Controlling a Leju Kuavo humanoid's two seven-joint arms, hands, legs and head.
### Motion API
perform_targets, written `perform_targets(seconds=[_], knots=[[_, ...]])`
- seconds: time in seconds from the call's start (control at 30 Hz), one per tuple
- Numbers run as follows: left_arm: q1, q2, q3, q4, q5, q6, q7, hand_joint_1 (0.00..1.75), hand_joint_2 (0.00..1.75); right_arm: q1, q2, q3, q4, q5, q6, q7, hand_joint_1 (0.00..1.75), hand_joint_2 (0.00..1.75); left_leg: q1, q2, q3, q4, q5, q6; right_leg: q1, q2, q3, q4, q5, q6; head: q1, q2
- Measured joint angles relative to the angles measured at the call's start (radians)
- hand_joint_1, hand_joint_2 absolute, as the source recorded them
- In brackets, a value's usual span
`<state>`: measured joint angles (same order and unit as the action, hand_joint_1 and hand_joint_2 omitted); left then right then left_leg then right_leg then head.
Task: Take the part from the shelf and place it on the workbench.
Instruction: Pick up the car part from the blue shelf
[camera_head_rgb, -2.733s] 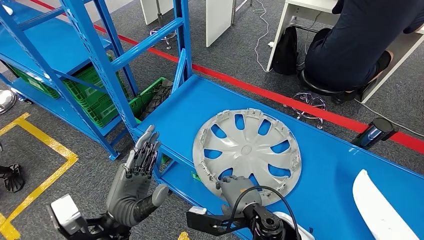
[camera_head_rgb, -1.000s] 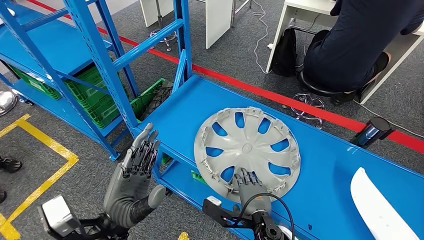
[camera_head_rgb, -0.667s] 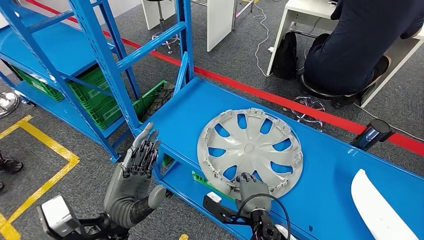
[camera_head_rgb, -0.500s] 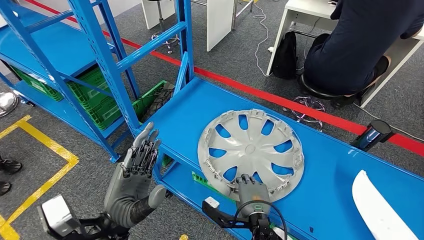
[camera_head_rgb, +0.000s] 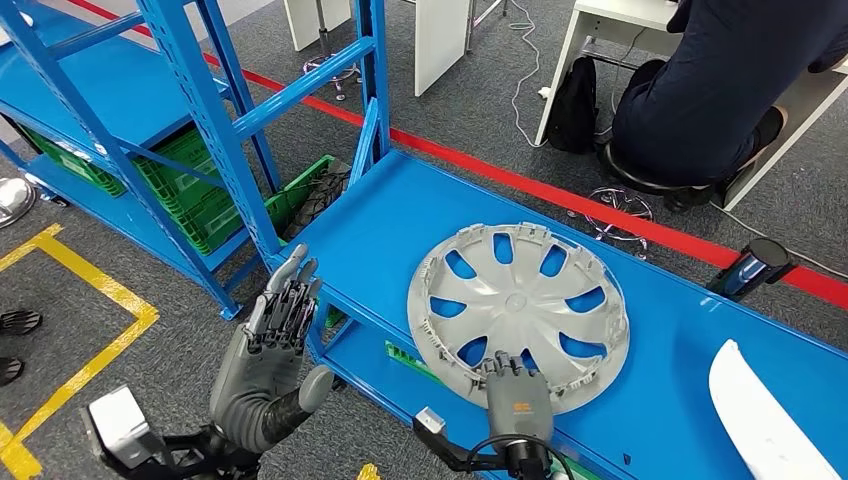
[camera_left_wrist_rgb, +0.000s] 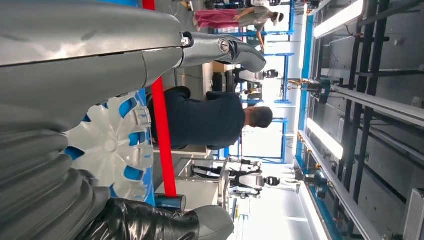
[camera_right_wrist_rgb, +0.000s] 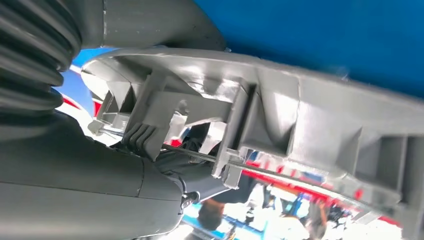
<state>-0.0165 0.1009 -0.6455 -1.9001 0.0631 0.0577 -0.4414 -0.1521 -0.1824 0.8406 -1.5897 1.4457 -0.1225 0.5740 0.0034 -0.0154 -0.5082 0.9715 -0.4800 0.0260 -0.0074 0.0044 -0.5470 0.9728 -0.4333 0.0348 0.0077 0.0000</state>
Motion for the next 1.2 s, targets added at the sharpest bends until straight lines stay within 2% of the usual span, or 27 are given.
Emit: perform_targets(seconds=[0.43, 0.63, 1.2], knots=[[0.004, 0.002, 0.000, 0.000, -0.015, 0.039, -0.001, 0.00, 1.75, 0.046, -0.010, -0.067, -0.196, 0.075, -0.127, 0.000, 1.75, 1.75, 0.000, 0.001, -0.008, 0.000, 0.005, -0.001, 0.000, 0.000, -0.009, 0.001, 0.004, -0.001, -0.002, 0.000], [0.013, 0.004, 0.000, 0.000, -0.020, 0.056, -0.003, 0.00, 1.75, 0.056, -0.013, -0.105, -0.296, -0.006, -0.218, 0.000, 1.75, 1.75, 0.000, 0.001, -0.009, 0.000, 0.005, -0.001, 0.000, 0.000, -0.011, 0.001, 0.004, -0.001, -0.002, 0.000], [0.020, 0.006, 0.000, 0.000, -0.021, 0.056, -0.004, 0.00, 1.75, 0.062, -0.014, -0.136, -0.367, -0.025, -0.224, 0.000, 1.75, 1.75, 0.000, 0.001, -0.011, 0.000, 0.005, -0.001, 0.000, 0.000, -0.012, 0.001, 0.004, -0.001, -0.002, 0.000]])
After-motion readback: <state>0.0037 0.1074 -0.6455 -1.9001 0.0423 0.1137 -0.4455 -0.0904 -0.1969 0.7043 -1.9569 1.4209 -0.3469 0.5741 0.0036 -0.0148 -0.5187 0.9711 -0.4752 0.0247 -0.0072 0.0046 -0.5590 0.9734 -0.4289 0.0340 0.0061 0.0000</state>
